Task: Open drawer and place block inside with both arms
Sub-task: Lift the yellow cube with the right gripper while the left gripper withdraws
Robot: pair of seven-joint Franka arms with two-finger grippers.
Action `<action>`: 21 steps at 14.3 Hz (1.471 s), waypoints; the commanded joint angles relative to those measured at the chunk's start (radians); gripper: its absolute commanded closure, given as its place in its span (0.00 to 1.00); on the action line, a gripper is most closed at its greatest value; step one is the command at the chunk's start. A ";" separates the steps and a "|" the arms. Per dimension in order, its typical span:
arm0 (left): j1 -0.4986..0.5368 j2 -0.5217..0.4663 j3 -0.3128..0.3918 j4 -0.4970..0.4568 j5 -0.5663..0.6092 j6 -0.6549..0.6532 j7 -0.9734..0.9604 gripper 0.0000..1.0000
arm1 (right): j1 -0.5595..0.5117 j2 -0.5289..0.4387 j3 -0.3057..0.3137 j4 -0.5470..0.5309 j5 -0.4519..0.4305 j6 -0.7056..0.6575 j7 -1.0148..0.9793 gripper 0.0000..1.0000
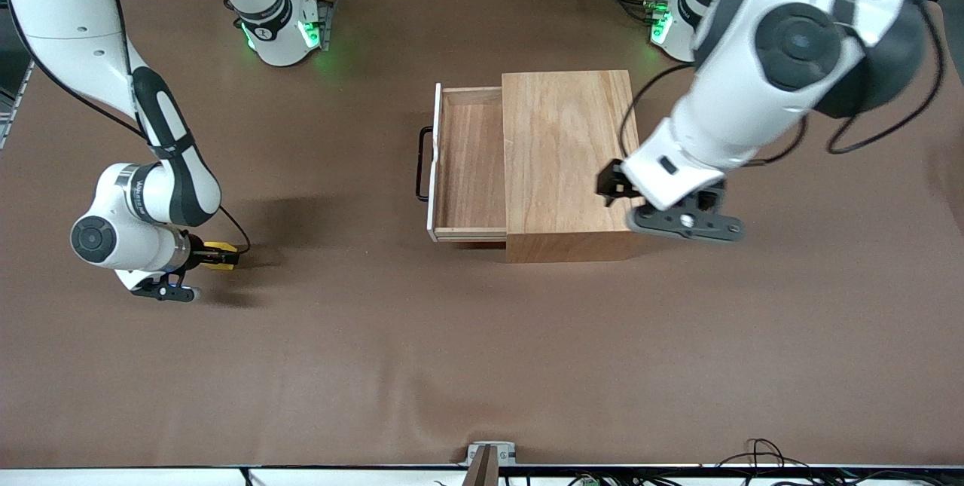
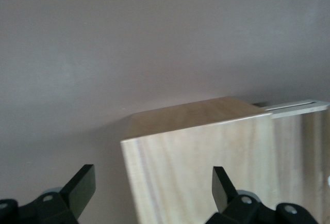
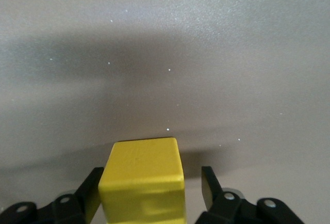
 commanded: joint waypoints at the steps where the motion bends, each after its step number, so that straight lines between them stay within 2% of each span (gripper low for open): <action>1: 0.076 -0.038 -0.009 -0.027 -0.019 -0.048 0.073 0.00 | -0.014 -0.047 0.014 -0.026 0.004 -0.017 -0.003 0.48; 3: 0.135 -0.055 -0.011 -0.029 -0.019 -0.073 0.128 0.00 | -0.015 -0.072 0.014 -0.026 0.013 -0.017 -0.003 0.67; 4: 0.181 -0.067 -0.037 -0.035 -0.019 -0.094 0.160 0.00 | -0.017 -0.090 0.013 -0.026 0.024 -0.019 -0.004 0.78; 6: 0.356 -0.117 -0.176 -0.064 -0.018 -0.139 0.180 0.00 | -0.017 -0.142 0.013 -0.026 0.028 -0.074 -0.004 1.00; 7: 0.408 -0.159 -0.208 -0.100 -0.018 -0.162 0.179 0.00 | -0.015 -0.179 0.013 -0.026 0.029 -0.112 -0.004 1.00; 10: 0.435 -0.384 -0.207 -0.297 -0.013 -0.174 0.167 0.00 | 0.026 -0.305 0.014 -0.019 0.065 -0.299 0.006 1.00; 12: 0.433 -0.488 -0.181 -0.374 -0.012 -0.187 0.167 0.00 | 0.058 -0.368 0.014 -0.016 0.110 -0.394 0.013 1.00; 13: 0.433 -0.512 -0.161 -0.383 -0.012 -0.200 0.167 0.00 | 0.078 -0.392 0.014 -0.010 0.128 -0.436 0.029 1.00; 16: 0.433 -0.517 -0.137 -0.380 -0.005 -0.225 0.176 0.00 | 0.146 -0.448 0.014 -0.002 0.183 -0.509 0.124 1.00; 19: 0.403 -0.443 -0.109 -0.298 0.046 -0.219 0.177 0.00 | 0.253 -0.471 0.014 0.015 0.238 -0.559 0.254 1.00; 21: 0.375 -0.395 -0.078 -0.258 0.054 -0.219 0.188 0.00 | 0.339 -0.465 0.014 0.039 0.277 -0.551 0.424 1.00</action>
